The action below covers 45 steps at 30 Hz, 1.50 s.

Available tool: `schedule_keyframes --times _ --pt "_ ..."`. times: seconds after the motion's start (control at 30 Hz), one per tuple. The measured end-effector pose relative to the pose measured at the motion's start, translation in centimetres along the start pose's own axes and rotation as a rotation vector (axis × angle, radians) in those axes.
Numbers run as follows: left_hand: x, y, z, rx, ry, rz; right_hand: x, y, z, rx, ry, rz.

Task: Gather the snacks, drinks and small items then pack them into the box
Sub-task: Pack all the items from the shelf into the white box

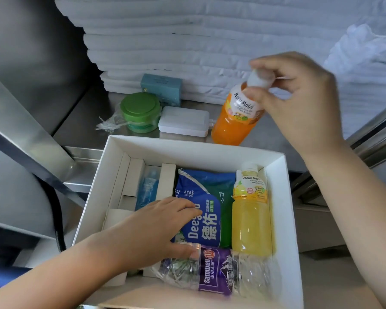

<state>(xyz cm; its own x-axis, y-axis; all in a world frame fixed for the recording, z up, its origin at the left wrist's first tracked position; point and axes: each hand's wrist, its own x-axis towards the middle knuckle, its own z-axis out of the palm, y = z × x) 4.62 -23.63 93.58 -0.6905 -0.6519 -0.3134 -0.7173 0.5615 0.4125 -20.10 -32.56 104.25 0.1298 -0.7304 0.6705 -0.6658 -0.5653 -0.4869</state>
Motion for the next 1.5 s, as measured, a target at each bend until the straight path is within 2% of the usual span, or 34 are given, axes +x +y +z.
schedule_keyframes --times 0.13,0.27,0.47,0.67,0.77,0.9,1.13,1.23,1.4,1.5 --pt "0.0 0.0 0.0 -0.013 -0.002 -0.009 -0.5 -1.2 -1.6 0.177 0.103 0.0" --pt "0.0 0.1 0.1 -0.012 0.006 -0.014 -1.3 -1.7 -1.9 0.184 0.11 -0.111" --pt "-0.1 0.1 0.0 -0.016 0.0 -0.02 -1.7 -1.5 -2.2 0.228 0.133 -0.102" --pt "-0.1 0.1 -0.1 -0.018 -0.004 -0.021 -1.8 -2.8 -3.1 0.177 0.087 -0.183" --pt "-0.1 0.2 -0.1 -0.023 -0.01 -0.022 -2.0 -3.8 -3.7 0.215 0.028 -0.194" --pt "0.0 0.2 0.1 -0.014 0.007 -0.026 -3.0 -5.2 -3.1 0.315 -0.114 -0.106" --pt "-0.1 0.1 0.4 0.033 0.079 0.0 -6.0 -4.5 0.2 0.332 -0.372 0.164" --pt "-0.1 0.3 0.4 0.03 0.096 0.007 -6.7 -3.8 0.9 0.248 -0.448 0.206" --pt "0.1 0.7 0.4 -0.007 0.11 -0.023 -6.9 -2.6 1.2 0.122 -0.466 0.249" --pt "0.3 1.4 0.4 -0.065 0.084 -0.069 -6.9 -2.1 1.4 -0.07 -0.501 0.174"
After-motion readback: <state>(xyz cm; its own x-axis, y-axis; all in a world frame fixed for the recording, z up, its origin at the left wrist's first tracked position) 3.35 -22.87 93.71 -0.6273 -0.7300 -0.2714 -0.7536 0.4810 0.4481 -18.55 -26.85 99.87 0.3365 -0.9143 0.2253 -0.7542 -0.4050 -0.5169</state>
